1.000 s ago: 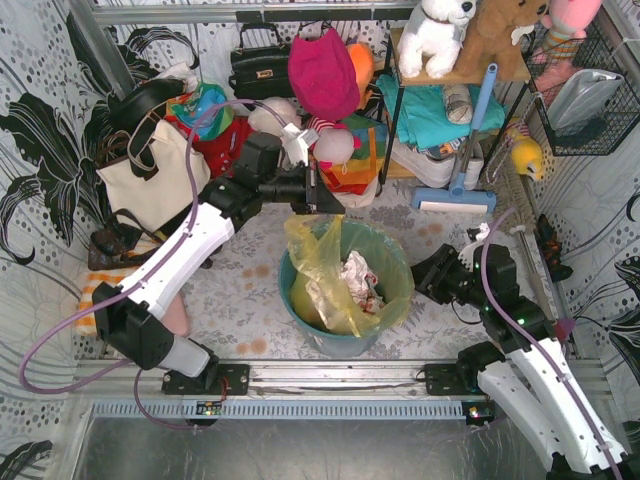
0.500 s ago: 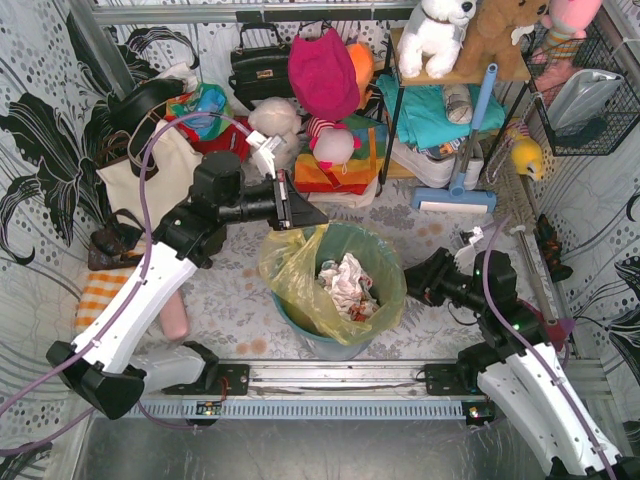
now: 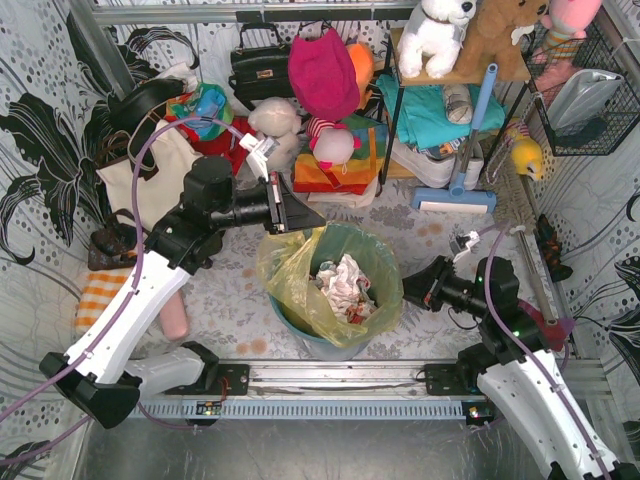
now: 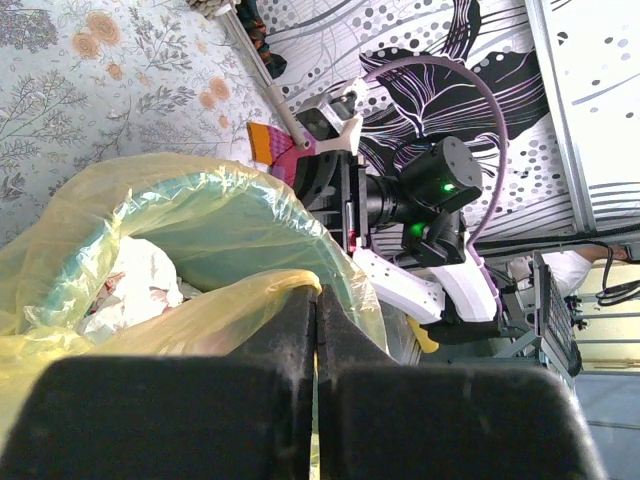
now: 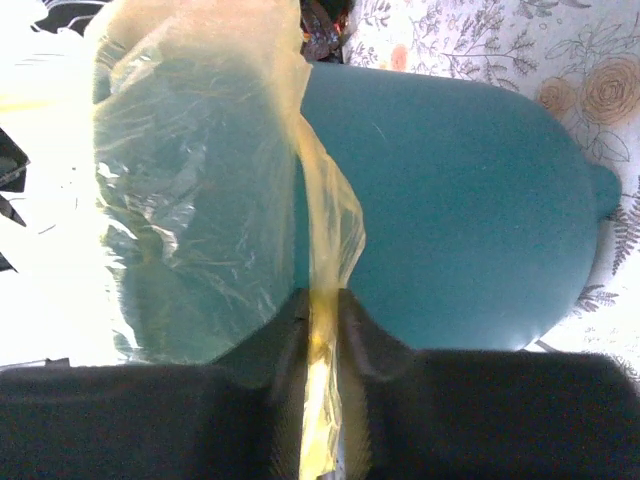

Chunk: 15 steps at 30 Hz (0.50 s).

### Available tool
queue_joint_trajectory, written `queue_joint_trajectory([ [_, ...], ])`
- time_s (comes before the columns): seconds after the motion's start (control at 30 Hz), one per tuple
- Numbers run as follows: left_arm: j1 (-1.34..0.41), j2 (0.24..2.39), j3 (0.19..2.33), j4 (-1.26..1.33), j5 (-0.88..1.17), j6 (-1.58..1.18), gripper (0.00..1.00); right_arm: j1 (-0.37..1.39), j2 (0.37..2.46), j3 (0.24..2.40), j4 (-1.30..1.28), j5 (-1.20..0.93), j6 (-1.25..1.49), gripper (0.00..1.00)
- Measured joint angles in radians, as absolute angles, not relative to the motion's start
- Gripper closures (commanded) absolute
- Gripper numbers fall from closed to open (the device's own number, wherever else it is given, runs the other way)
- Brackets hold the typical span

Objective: Tie the trash bag

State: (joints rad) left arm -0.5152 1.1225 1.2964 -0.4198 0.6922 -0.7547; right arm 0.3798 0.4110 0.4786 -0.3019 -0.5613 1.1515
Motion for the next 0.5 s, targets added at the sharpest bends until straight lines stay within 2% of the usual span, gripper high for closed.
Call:
queue_joint_trajectory([
  [0.03, -0.515, 1.122, 1.296, -0.419, 0.693, -0.755, 1.0, 0.38, 0.409, 0.463, -0.281, -0.574, 1.166, 1.0],
  [0.5, -0.515, 1.122, 1.28, -0.421, 0.694, -0.752, 1.0, 0.38, 0.274, 0.486, -0.298, -0.579, 1.234, 1.0],
])
